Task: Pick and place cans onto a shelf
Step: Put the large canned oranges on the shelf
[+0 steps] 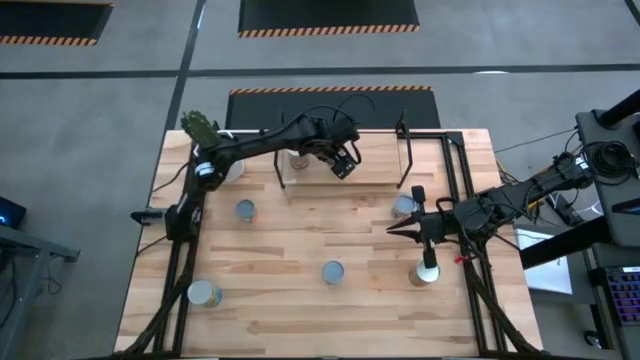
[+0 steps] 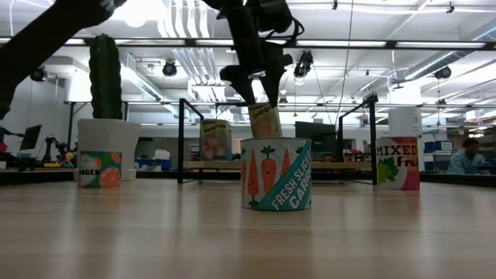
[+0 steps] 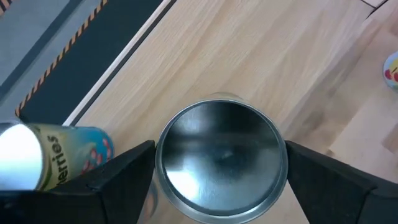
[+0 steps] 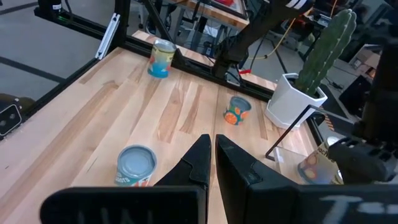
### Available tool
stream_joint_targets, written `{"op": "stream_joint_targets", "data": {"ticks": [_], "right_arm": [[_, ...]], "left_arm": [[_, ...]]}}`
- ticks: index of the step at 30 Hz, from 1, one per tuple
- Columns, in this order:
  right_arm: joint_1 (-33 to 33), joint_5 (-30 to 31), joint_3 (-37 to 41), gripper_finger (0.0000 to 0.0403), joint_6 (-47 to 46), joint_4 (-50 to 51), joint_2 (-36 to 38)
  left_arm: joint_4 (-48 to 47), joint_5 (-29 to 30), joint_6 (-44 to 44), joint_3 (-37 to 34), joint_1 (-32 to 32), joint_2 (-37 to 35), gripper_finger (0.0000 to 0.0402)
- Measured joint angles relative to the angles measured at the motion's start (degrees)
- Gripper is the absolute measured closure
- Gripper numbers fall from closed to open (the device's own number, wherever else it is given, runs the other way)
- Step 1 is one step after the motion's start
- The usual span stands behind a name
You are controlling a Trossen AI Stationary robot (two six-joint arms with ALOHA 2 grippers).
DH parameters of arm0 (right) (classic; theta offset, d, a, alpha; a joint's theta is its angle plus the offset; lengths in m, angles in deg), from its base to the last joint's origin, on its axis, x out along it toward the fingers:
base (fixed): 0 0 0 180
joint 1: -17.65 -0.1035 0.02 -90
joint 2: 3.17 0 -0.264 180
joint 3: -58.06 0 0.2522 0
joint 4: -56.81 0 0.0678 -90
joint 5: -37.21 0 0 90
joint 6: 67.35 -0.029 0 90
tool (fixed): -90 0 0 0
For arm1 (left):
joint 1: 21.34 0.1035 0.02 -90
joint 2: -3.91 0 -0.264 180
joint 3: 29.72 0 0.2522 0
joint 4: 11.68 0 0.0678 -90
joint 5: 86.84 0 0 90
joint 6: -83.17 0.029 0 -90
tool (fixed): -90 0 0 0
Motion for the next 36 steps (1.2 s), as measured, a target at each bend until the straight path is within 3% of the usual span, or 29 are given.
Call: {"op": "stream_joint_targets", "data": {"ticks": [15,21,25,31,36], "right_arm": [[0.02,0.01,0.00,0.0390,-0.40,0.28,0.00],[0.02,0.02,0.00,0.0390,-0.42,0.32,0.00],[0.02,0.08,0.00,0.0390,-1.03,0.33,-0.04],[0.02,0.70,0.08,0.0390,-2.42,0.30,-0.07],[0.04,2.97,0.11,0.0390,-5.00,0.37,-0.09]], "left_arm": [[-0.35,2.99,2.48,3.18,0.25,2.95,0.0072],[-0.01,4.08,6.88,4.79,-3.59,0.59,0.0071],[0.56,11.00,11.06,4.98,-10.25,-1.49,0.0071],[0.44,28.27,17.31,4.59,-21.21,-4.79,0.0071],[-1.15,28.79,16.74,0.65,-27.06,-9.57,0.0071]]}}
